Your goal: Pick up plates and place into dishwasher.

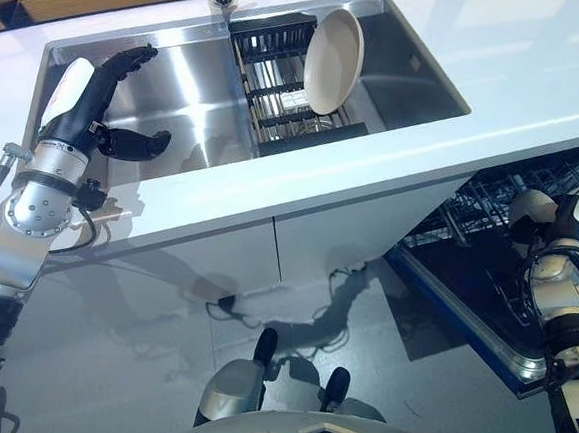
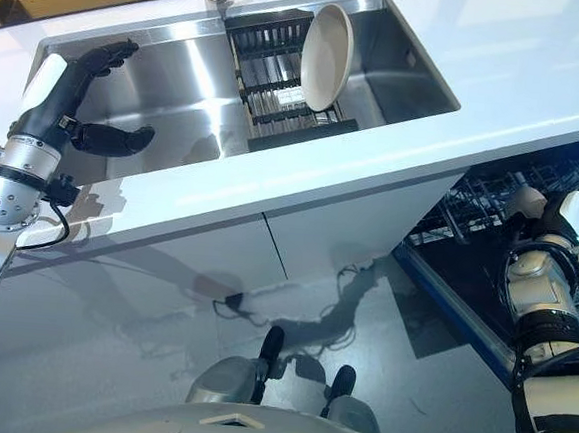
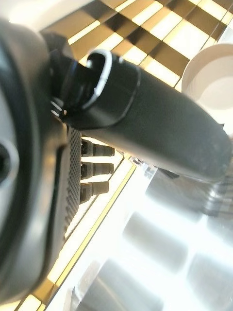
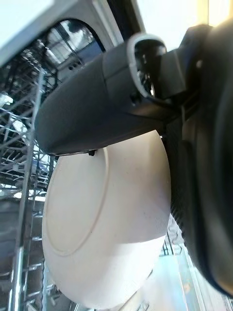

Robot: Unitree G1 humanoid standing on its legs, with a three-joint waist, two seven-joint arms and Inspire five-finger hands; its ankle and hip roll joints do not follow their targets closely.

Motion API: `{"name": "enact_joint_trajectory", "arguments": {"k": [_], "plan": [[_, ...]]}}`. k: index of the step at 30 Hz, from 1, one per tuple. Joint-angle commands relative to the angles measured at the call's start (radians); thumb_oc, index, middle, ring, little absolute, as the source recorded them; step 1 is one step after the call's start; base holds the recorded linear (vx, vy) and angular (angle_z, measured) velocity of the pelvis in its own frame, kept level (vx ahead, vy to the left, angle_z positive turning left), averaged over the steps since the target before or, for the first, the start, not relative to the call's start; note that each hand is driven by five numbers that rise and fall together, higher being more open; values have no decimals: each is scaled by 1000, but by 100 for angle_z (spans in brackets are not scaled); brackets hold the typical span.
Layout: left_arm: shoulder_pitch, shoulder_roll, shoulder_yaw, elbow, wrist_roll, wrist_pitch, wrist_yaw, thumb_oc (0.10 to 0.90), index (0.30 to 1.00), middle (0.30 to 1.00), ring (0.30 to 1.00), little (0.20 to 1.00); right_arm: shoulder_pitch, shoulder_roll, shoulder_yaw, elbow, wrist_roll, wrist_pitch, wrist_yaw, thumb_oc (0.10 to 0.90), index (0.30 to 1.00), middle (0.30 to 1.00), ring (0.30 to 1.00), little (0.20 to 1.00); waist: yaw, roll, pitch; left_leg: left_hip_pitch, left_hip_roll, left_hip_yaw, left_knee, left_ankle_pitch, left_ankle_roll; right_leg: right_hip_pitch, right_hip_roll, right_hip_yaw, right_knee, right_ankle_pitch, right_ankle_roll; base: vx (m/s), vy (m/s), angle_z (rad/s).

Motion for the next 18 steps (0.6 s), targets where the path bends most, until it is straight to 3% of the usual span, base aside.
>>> {"name": "enact_joint_trajectory", "arguments": {"k": [1,2,10,18], "plan": [[-111,72,7,-55,-38,-42,53,800,900,900,900,900,-77,-84,89,22,-34,31,39,624,749,749,749,724,-2,-4,-53,25,-7,81,44,-129,-9,-26,-18,2,45,-38,36,38,42,2],[-114,72,5,-59,-37,-37,46,800,900,900,900,900,-77,-77,94,34,-37,29,41,800,900,900,900,900,-1,-4,-54,28,-7,82,43,-129,-8,-23,-18,1,44,-37,37,46,39,0],[-118,82,-1,-51,-40,-33,14,800,900,900,900,900,-10,-31,61,22,-36,-18,32,800,900,900,900,900,-19,-7,-83,75,-14,110,38,-150,3,-2,-27,15,48,-36,51,30,23,0],[-90,70,31,-55,-31,-37,4,800,900,900,900,900,131,-11,-25,-148,-47,-53,8,800,900,900,900,900,-62,-14,-105,118,-21,151,36,-175,14,18,-26,49,35,-24,66,-15,5,-8]]}}
